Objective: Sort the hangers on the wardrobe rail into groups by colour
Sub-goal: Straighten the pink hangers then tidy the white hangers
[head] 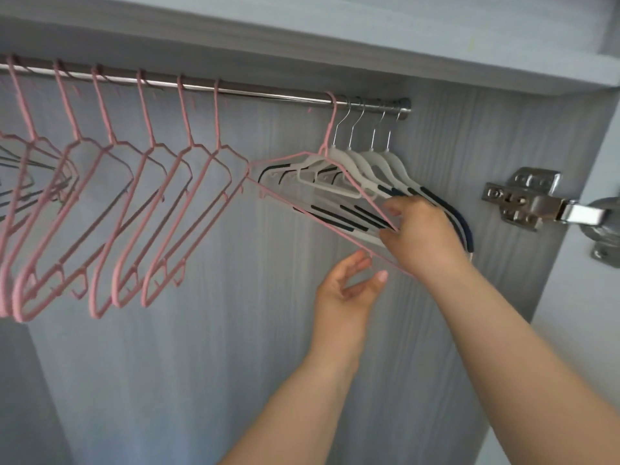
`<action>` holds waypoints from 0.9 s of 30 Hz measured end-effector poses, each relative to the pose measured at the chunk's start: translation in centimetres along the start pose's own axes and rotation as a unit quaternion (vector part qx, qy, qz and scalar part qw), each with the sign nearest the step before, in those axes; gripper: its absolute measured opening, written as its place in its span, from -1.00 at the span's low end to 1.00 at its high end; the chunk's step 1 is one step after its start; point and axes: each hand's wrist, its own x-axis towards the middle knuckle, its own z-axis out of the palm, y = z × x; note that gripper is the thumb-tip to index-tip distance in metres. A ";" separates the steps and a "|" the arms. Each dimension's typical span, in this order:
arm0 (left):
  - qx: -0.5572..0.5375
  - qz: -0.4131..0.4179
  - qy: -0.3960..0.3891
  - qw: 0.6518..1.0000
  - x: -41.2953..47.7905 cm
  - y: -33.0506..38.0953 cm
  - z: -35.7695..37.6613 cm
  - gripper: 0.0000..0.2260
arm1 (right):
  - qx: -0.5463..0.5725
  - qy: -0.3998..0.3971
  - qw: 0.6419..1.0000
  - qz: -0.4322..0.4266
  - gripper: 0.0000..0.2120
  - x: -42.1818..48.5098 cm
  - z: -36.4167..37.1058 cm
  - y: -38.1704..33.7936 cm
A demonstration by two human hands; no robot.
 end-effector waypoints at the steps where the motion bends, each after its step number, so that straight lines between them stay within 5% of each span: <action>1: 0.000 -0.004 0.006 1.000 0.2 -0.1 0.0 -0.76 | -0.019 -0.009 1.000 0.001 -0.72 0.1 0.5 0.0; 6: 0.028 -0.010 0.038 0.999 0.5 -0.6 -0.9 -0.78 | -0.066 -0.013 0.998 0.005 -0.79 0.5 2.1 0.0; 9: 0.082 0.004 0.017 0.996 0.3 -0.5 -1.6 -0.70 | 0.164 -0.066 0.983 0.049 -0.80 0.6 2.2 -1.1; 11: 0.124 0.038 0.001 0.992 0.0 -0.2 -1.9 -0.67 | 0.353 -0.138 0.922 0.081 -0.79 0.4 2.3 -2.6; 14: 0.164 0.108 0.044 0.980 -0.4 0.8 -3.1 -0.65 | 0.480 -0.183 0.853 0.095 -0.73 0.2 2.8 -4.9; 18: 0.192 0.134 0.089 0.968 -1.8 2.1 -5.4 -0.85 | 0.539 -0.188 0.816 0.090 -0.67 0.1 3.7 -7.7; 27: 0.175 0.131 0.104 0.970 -2.9 3.7 -7.9 -0.78 | 0.558 -0.212 0.798 0.082 -0.64 -0.1 5.3 -10.6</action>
